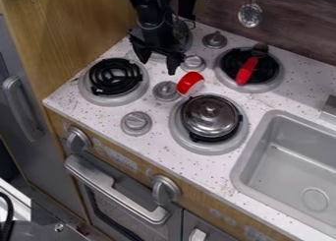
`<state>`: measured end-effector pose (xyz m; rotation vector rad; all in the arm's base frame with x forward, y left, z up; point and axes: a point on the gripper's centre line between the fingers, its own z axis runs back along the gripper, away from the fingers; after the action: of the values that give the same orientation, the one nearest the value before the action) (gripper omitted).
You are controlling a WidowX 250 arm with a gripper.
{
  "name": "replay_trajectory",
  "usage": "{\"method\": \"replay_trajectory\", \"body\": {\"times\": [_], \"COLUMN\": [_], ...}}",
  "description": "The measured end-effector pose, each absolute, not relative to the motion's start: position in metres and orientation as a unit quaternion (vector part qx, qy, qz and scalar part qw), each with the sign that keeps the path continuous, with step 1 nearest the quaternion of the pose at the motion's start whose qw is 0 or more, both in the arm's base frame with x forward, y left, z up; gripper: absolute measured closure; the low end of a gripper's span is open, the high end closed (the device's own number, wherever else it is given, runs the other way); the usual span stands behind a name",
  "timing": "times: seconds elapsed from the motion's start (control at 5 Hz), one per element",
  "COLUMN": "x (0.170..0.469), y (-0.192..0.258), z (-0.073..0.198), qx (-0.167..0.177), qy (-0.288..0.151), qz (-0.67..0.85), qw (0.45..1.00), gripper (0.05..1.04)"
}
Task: Took the silver lid from the right burner and put on left burner
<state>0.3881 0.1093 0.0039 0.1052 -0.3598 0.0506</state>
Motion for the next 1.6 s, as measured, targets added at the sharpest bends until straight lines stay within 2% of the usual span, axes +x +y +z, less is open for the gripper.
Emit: {"method": "replay_trajectory", "body": {"times": [0.2,0.4,0.6,0.8,1.0,1.4,1.6], "x": [0.381,0.381,0.386,0.389,0.387,0.381,0.376], "y": [0.107,0.093,0.066,0.040,0.017,0.005,0.000], "z": [-0.015,-0.018,-0.009,0.003,0.003,0.000,-0.011], "qx": [0.045,0.017,0.004,0.000,-0.006,-0.001,0.008], "qy": [-0.155,-0.163,-0.174,-0.182,-0.172,-0.150,-0.122], "qz": [0.026,0.020,-0.016,-0.051,-0.084,-0.114,-0.120], "qw": [0.987,0.986,0.985,0.982,0.981,0.982,0.985], "gripper": [0.085,0.085,0.085,0.085,0.085,0.085,0.085]}}
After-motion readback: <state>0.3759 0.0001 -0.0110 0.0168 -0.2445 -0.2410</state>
